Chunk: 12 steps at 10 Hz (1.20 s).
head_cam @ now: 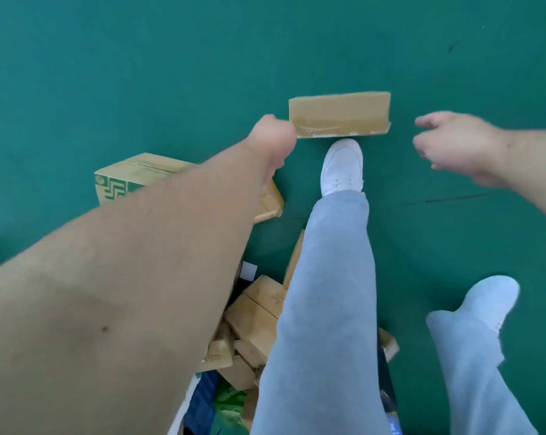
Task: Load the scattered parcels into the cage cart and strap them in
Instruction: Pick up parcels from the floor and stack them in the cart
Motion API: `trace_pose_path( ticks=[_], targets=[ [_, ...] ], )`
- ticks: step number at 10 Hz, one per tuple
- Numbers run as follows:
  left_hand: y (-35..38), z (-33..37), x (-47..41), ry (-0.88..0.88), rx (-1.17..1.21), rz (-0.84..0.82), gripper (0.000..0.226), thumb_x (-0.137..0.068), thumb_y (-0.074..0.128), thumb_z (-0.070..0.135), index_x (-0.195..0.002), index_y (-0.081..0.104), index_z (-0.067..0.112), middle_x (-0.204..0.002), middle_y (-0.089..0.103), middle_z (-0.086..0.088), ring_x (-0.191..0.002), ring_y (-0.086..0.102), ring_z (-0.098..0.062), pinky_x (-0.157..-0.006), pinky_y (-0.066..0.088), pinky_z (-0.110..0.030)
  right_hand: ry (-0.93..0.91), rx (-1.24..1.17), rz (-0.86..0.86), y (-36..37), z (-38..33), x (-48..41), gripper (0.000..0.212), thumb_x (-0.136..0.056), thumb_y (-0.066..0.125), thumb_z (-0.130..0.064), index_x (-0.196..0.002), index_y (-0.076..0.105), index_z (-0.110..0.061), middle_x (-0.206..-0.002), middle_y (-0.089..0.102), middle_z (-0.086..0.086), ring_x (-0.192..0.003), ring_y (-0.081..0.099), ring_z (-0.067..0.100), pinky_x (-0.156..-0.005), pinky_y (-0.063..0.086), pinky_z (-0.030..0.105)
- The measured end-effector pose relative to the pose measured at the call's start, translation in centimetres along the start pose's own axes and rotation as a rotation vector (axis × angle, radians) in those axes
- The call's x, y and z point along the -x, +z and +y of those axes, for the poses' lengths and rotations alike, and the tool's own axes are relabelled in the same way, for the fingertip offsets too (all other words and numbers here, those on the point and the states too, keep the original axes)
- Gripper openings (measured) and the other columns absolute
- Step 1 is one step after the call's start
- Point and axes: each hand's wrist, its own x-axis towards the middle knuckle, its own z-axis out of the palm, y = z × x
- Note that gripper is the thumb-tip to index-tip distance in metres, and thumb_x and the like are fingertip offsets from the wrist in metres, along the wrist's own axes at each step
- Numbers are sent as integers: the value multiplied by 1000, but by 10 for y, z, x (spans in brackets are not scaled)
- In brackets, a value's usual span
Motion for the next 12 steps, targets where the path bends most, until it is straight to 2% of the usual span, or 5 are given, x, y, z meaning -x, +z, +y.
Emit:
trace_pose_path(
  ticks=[4, 6, 8, 9, 12],
  targets=[
    [19, -6, 21, 5, 331, -117, 58, -74, 54, 7, -131, 53, 17, -123, 62, -3, -98, 52, -21, -84, 42, -35, 9, -432, -115, 10, -20, 10, 37, -67, 55, -8, -99, 61, -26, -135, 59, -6, -122, 58, 13, -103, 46, 40],
    [40, 5, 175, -58, 628, -261, 68, -74, 65, 65, -122, 62, 18, -112, 71, 3, -99, 71, -24, -90, 51, -42, -62, -521, -44, -103, 14, 181, 32, -81, 60, -37, -111, 58, -27, -109, 64, -13, -102, 62, 19, -103, 46, 49],
    [93, 46, 345, -25, 714, -293, 34, -95, 65, 45, -116, 61, 19, -114, 68, -1, -89, 68, -21, -85, 55, -34, -117, -388, 35, -234, 61, 304, 52, -89, 62, -67, -111, 60, -19, -125, 61, -1, -112, 66, 24, -94, 57, 45],
    [130, 80, 428, 91, 809, -346, 46, -97, 65, 39, -135, 58, 14, -132, 69, -8, -100, 71, -23, -103, 53, -41, -246, -398, 98, -313, 93, 360, 49, -85, 72, -58, -105, 57, -16, -119, 62, 6, -112, 65, 29, -97, 56, 49],
    [260, 176, 657, 356, 750, -394, 73, -80, 76, 46, -139, 53, 9, -127, 68, -15, -98, 67, -21, -80, 54, -35, -430, -592, 182, -500, 254, 534, 67, -59, 73, -71, -96, 58, -18, -95, 61, 3, -90, 54, 20, -91, 49, 49]
  ],
)
